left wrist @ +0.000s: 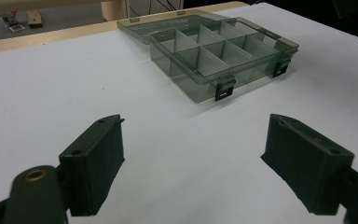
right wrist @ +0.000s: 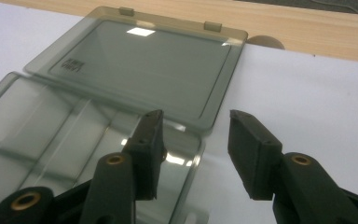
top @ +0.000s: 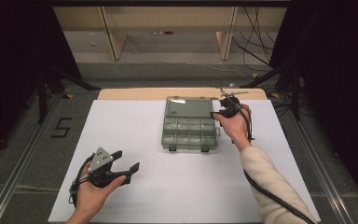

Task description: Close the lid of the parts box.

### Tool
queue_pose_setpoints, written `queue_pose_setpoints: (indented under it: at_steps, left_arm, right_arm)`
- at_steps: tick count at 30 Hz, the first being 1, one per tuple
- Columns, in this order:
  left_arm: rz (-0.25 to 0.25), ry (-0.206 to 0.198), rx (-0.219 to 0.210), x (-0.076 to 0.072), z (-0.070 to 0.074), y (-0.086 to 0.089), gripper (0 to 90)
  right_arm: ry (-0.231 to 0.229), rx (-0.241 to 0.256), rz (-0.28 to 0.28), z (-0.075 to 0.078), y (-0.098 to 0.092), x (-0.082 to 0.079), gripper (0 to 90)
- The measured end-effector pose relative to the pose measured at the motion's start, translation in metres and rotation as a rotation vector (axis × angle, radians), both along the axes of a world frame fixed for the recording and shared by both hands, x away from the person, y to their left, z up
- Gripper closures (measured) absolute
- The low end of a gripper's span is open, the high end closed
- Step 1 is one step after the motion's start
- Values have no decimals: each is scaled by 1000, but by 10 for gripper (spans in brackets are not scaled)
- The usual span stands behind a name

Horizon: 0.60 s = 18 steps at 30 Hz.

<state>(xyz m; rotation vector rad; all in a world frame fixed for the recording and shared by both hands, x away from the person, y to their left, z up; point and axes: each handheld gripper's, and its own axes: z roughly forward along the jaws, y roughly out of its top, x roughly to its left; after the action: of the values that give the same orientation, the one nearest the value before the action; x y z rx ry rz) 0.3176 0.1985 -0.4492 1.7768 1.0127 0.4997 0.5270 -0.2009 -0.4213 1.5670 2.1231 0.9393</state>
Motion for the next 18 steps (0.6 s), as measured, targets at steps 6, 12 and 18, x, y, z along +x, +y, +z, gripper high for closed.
queue_pose_setpoints:
  at_steps: [6, 12, 18]
  left_arm:
    - [0, 3, -4, 0, 0, 0, 190]
    - [-6, 6, -6, 0, -1, 0, 190]
    - [0, 14, -17, 0, -1, -1, 190]
  right_arm:
    - [22, -45, 10, -9, 7, 38, 575]
    - [96, -53, -33, -20, 10, 61, 619]
    - [122, -64, -39, -27, 11, 77, 675]
